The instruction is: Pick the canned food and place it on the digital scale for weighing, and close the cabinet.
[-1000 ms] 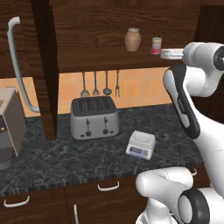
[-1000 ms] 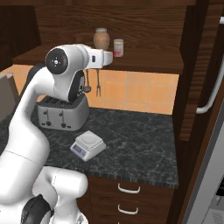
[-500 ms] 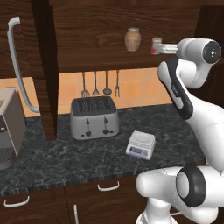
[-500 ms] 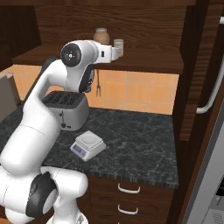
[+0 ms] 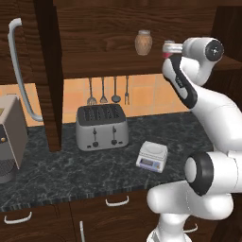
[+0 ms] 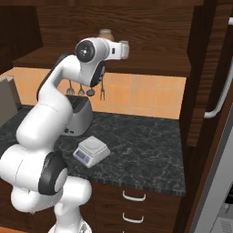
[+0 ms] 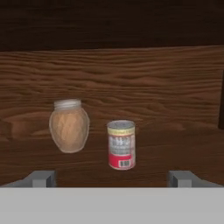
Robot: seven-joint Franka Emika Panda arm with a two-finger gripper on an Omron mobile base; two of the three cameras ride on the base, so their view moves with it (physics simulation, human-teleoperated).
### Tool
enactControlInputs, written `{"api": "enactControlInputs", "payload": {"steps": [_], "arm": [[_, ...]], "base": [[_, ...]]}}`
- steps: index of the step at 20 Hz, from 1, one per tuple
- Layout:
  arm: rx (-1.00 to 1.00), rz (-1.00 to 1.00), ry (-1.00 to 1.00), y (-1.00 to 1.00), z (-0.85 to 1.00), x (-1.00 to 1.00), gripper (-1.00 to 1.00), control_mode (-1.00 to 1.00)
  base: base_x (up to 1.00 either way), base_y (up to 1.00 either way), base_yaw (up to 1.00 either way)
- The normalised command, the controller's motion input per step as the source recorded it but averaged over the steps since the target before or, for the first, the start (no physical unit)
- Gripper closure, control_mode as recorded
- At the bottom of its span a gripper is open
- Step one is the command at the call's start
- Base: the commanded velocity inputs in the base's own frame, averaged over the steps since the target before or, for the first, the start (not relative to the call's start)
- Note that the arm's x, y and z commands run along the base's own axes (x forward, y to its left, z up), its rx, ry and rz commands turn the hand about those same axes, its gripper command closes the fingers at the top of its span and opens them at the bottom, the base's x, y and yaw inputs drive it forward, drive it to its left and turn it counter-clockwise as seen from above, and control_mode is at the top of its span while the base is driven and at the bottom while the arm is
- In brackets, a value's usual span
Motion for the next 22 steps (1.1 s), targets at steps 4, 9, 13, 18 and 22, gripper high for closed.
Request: {"api": "enactControlInputs", "payload": {"steps": [4, 9, 13, 18, 22], "arm": [[0.00, 0.00, 0.00, 0.00, 0.00, 0.64, -1.00, -1.00], [0.00, 0.00, 0.00, -0.21, 0.00, 0.43, -1.00, -1.00], [0.00, 0.00, 0.01, -0.06, 0.00, 0.43, -1.00, -1.00], [0.00, 0.00, 0.00, -0.13, -0.01, 0.38, -1.00, -1.00], [0.00, 0.00, 0.03, -0.10, -0.09, 0.38, -1.00, -1.00]], "base": [[0.00, 0.00, 0.00], [0.00, 0.00, 0.00], [0.00, 0.00, 0.00], [0.00, 0.00, 0.00], [0.00, 0.00, 0.00]]}}
